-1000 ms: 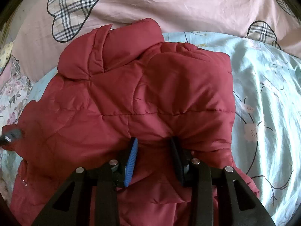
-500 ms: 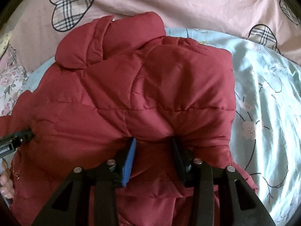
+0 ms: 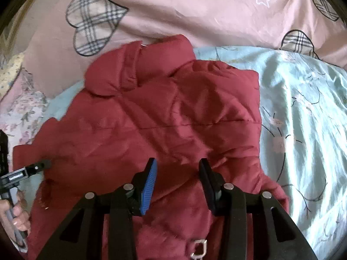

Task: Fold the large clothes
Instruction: 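Move the left tool to the other coat sleeve, then grasp the sleeve cuff with the left tool and lift it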

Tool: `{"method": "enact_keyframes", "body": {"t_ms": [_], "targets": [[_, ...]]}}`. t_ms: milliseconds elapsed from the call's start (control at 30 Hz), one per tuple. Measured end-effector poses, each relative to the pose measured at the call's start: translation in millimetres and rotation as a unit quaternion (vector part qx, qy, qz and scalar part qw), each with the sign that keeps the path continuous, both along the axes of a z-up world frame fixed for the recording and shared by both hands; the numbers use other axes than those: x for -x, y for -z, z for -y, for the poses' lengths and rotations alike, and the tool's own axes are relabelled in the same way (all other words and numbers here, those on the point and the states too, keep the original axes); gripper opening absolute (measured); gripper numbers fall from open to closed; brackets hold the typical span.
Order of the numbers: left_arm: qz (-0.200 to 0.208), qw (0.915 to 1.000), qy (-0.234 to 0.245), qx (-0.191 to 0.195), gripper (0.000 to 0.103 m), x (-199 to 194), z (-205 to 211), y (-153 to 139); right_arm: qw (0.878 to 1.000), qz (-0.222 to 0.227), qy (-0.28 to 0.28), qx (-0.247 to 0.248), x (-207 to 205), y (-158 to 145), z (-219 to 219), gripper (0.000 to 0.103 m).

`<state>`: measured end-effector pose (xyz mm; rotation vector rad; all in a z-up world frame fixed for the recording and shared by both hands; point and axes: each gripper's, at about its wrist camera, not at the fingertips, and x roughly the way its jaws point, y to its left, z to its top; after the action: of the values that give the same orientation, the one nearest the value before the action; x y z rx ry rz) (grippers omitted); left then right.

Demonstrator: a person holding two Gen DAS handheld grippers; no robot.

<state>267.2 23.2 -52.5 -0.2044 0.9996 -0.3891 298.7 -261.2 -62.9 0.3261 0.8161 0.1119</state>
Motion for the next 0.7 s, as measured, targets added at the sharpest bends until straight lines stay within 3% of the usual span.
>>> {"method": "enact_keyframes", "body": {"t_ms": [267,400,700], "targets": [[-0.005,0.9984,-0.050,0.027,0.038,14.2,-38.2,-3.2,0.999,0.005,-0.032,-0.013,31.2,-14.0,-21.6,0.045],[-0.001,0.9949,-0.091,0.043,0.058,20.7,-67.7,-3.8,0.999,0.006,-0.047,-0.015,45.1,-16.8,-27.8,0.049],[-0.019,0.9779,-0.198,0.064,0.063,31.2,-160.6,14.4,0.998,0.006,-0.062,-0.022,74.8,-18.1,-35.6,0.052]]}}
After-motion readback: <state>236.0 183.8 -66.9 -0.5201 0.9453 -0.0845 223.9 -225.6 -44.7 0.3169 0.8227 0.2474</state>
